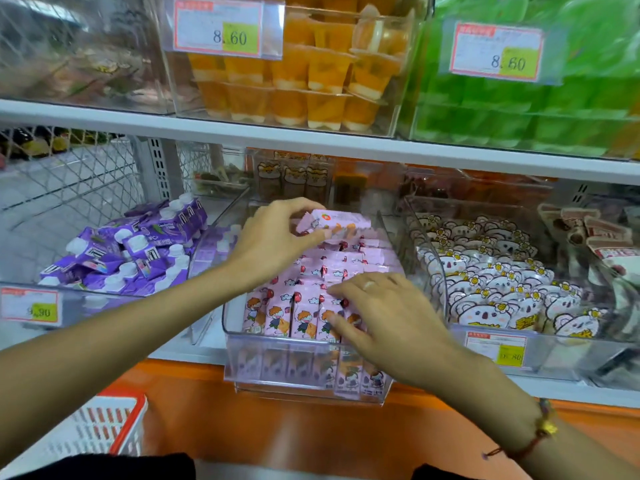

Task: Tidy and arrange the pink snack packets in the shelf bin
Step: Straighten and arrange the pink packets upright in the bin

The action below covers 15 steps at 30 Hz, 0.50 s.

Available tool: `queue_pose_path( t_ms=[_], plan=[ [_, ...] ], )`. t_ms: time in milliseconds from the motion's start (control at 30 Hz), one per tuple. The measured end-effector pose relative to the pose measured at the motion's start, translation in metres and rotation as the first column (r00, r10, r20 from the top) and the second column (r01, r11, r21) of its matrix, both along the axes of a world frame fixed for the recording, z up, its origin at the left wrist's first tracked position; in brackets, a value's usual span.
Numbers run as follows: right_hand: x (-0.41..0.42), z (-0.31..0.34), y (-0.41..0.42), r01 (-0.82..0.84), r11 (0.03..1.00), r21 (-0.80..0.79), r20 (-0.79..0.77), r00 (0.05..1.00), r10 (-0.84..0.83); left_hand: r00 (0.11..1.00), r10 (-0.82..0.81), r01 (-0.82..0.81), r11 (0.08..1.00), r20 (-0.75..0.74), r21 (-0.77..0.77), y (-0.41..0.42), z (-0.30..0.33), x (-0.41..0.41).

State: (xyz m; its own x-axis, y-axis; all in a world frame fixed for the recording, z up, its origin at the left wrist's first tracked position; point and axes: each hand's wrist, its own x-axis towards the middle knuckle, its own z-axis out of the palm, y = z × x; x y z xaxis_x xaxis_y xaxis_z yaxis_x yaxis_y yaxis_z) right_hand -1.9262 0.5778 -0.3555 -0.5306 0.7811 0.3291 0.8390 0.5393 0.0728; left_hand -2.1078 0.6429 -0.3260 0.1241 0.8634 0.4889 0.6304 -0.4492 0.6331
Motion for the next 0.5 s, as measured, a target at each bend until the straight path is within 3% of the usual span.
queue_pose_path(
  t_ms=[133,300,400,500],
  plan=[
    [0.002,0.002,0.0,-0.011,0.999,-0.039,-0.024,1.0,0.011,0.927,-0.006,-0.007,0.999,-0.375,-0.032,0.012,0.019,0.004],
    [0.003,0.001,0.003,-0.011,0.999,-0.042,-0.01,1.0,0.01,0.766,-0.127,0.057,0.99,-0.63,-0.13,0.032,0.059,0.016],
    [0.003,0.001,0.003,-0.012,0.999,-0.052,-0.011,1.0,0.012,0.739,-0.198,0.065,0.972,-0.644,-0.224,0.049,0.065,0.03],
    [0.003,0.003,0.002,-0.021,0.998,-0.066,-0.029,0.999,0.019,0.886,-0.086,0.016,0.988,-0.456,-0.155,0.061,0.051,0.04]
  ],
)
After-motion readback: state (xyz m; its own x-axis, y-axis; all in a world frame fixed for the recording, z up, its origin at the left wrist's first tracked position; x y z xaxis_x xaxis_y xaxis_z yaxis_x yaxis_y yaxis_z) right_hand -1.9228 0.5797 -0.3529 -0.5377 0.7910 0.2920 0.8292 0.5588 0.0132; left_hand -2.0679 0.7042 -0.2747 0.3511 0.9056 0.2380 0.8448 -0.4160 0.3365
